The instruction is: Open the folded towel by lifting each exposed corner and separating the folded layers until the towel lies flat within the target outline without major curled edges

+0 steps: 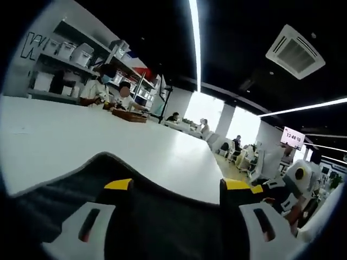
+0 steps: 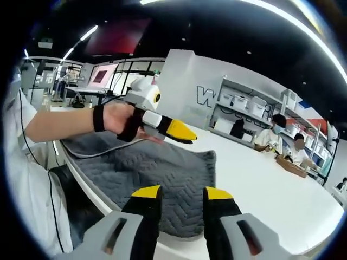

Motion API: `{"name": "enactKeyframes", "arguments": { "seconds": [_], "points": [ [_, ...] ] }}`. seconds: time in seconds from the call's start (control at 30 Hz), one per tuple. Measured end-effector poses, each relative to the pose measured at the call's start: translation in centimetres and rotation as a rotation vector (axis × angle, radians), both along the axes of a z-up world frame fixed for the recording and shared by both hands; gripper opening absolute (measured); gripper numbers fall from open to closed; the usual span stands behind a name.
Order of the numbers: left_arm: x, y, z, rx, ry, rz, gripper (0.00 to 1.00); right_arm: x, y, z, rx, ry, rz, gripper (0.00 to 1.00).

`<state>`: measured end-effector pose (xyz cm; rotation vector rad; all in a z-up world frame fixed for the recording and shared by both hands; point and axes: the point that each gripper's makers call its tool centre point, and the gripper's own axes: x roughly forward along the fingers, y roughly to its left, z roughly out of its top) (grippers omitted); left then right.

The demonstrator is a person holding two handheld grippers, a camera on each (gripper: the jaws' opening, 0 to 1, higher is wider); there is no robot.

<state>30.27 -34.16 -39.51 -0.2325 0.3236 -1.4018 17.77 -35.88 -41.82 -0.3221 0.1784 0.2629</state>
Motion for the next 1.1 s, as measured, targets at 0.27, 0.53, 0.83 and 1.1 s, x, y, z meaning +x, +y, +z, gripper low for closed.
{"name": "enactKeyframes", "arguments": {
  "seconds": [0.27, 0.53, 0.83, 1.1],
  "points": [
    [-1.9, 1.3, 0.7, -0.017, -0.042, -0.016, 0.62, 0.2, 0.7, -0.4, -0.027, 0.014, 0.018, 0.25],
    [-3.0, 2.6, 0.9, -0.017, -0.076, -0.017, 0.61, 0.1, 1.5, -0.1, -0.025, 0.007, 0.047, 0.25],
    [-4.2, 4.1, 1.1, -0.033, -0.104, -0.017, 0.62, 0.0, 2.8, 0.3, 0.020, -0.006, 0.098, 0.31],
    [-4.4, 5.9, 1.0, -0.038, -0.117, 0.004, 0.62, 0.0, 3.9, 0.4, 0.016, -0.013, 0.136, 0.32]
  ]
}}
